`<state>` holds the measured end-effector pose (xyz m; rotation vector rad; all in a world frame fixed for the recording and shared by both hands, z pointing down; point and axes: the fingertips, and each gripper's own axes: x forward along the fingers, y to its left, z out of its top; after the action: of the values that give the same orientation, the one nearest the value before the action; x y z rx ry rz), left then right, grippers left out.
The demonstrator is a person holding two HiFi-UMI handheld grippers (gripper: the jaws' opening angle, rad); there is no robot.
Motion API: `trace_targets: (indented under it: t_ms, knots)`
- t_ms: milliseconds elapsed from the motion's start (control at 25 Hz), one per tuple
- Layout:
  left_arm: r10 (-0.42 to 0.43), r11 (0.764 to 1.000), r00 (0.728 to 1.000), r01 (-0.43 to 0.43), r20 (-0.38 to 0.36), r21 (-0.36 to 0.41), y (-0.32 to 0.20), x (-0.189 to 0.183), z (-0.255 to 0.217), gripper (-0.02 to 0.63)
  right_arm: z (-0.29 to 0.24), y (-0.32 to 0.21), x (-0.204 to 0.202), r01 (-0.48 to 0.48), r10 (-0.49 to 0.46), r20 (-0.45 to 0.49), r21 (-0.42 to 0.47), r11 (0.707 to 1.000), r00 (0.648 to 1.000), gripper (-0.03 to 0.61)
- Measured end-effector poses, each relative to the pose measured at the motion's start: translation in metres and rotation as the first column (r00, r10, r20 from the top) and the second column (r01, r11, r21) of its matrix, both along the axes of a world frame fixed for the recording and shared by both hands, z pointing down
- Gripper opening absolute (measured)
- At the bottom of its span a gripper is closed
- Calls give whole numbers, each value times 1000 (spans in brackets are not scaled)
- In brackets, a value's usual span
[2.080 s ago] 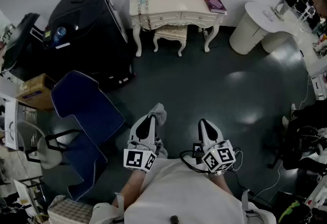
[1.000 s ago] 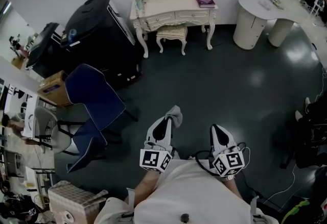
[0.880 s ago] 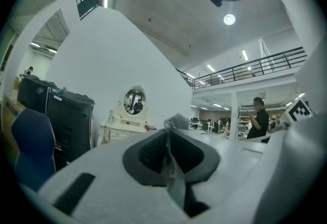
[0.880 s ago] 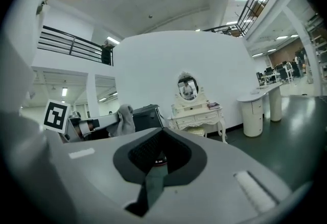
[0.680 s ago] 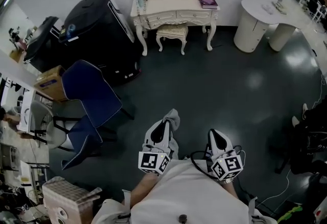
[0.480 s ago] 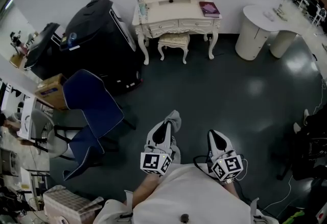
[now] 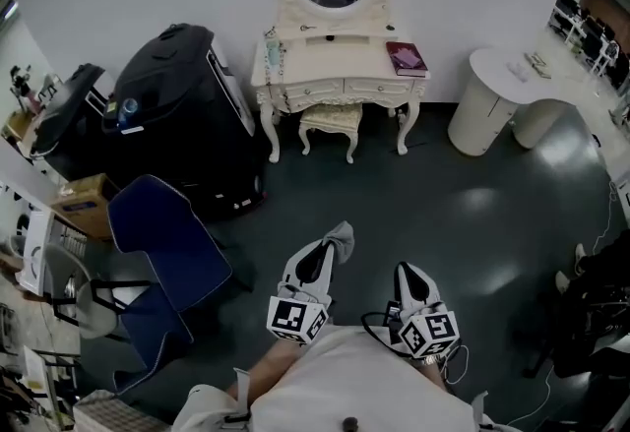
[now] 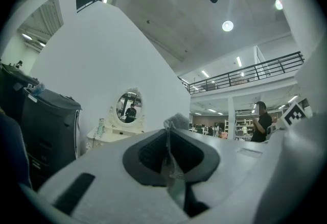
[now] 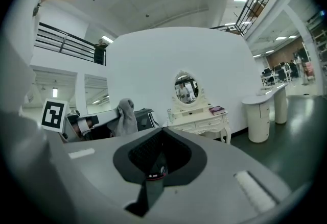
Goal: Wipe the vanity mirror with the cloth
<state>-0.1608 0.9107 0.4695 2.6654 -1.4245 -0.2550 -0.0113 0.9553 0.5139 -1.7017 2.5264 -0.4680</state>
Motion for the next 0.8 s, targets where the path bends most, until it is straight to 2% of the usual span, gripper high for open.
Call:
trace_targets:
  t_ms: [120,280,600,800]
  knots:
    - [0,1000,1000,0,21,2,-25,-12,5,23,10,-28,-19,19,-19,5,-20,1000,1000,8]
    - [-11,999,1000,11,13,-43,-47,-16,17,23,13,-52,-30,50,-50,1,-30,998,999,8]
    - [-32,993,999,34,24,-109,-98,4,37,23,34,-106,-1,44,-42,27,-89,995,999,8]
    - [-100,989,994,103,33,-104,-151,22,34,21,23,-177,17,118,-117,17,-67,991,993,8]
